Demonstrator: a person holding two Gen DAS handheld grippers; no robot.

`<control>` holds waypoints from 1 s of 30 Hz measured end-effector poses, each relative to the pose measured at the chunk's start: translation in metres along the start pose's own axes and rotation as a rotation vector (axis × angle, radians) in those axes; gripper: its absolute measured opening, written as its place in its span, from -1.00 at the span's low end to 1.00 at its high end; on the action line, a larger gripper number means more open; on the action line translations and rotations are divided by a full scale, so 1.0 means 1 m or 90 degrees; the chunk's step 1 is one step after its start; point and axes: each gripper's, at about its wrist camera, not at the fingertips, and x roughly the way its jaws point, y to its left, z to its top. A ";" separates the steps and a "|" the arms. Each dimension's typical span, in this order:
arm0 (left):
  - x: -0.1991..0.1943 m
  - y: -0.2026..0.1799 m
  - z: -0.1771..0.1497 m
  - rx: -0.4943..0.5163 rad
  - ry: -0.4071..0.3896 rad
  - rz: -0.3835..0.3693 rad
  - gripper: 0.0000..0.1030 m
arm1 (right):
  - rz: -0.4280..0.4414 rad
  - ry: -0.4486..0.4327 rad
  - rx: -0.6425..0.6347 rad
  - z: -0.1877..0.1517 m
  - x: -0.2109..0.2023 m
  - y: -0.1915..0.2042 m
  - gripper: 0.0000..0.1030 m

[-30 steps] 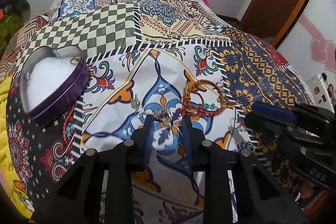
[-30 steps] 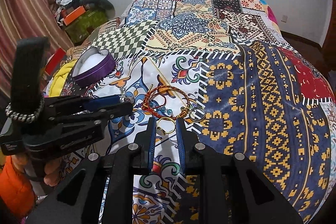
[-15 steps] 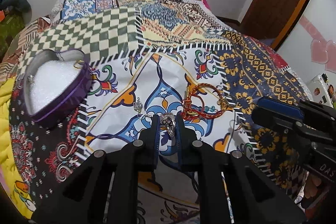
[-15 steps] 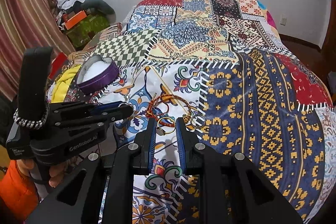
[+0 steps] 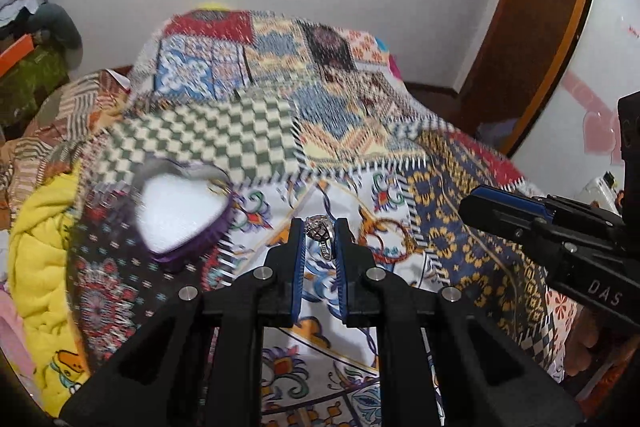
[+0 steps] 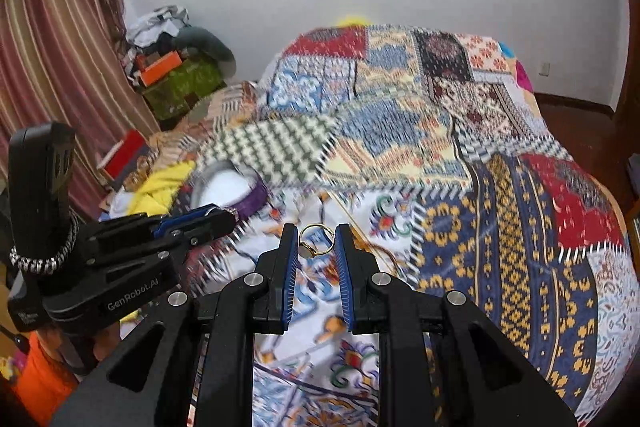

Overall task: Organize jewelry
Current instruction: 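Carry both held pieces over the purple heart tin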

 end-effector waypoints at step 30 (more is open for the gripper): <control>-0.069 0.090 0.027 -0.040 -0.141 0.102 -0.75 | 0.054 -0.035 -0.120 0.050 0.046 0.098 -0.67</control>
